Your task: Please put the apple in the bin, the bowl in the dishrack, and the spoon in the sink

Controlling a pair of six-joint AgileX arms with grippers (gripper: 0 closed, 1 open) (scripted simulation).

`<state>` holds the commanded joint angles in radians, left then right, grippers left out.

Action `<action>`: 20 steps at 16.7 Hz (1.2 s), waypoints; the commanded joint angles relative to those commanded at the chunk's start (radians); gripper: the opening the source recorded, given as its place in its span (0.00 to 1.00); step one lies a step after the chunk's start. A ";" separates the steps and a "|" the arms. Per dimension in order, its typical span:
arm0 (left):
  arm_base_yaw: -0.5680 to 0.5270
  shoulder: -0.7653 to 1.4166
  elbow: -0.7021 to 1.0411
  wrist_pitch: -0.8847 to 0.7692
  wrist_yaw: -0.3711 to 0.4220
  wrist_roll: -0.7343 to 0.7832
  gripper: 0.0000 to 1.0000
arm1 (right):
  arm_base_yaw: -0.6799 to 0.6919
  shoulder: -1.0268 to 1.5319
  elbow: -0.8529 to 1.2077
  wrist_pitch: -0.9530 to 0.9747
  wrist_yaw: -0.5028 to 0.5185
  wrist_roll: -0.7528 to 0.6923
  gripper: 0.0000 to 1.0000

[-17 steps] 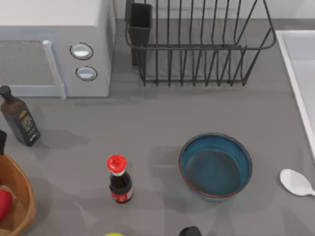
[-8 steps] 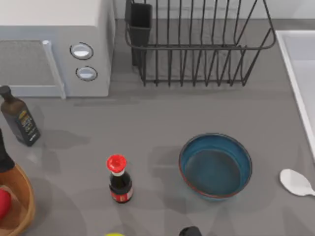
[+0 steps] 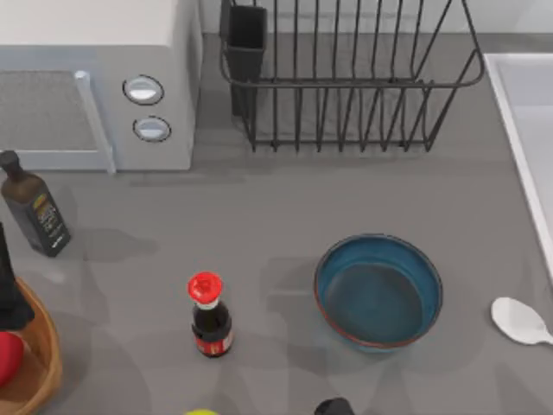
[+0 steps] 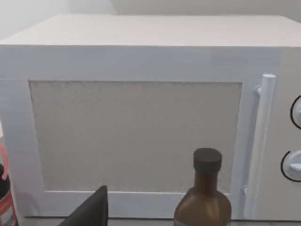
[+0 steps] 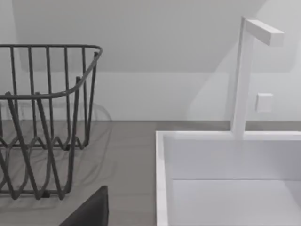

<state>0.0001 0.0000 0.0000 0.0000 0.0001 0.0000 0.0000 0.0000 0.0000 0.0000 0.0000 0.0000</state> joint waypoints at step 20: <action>0.000 0.000 0.000 0.000 0.000 0.000 1.00 | 0.299 1.018 0.833 -0.711 -0.001 0.306 1.00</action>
<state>0.0001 0.0000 0.0000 0.0000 0.0001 0.0000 0.2987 1.0181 0.8331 -0.7113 -0.0005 0.3057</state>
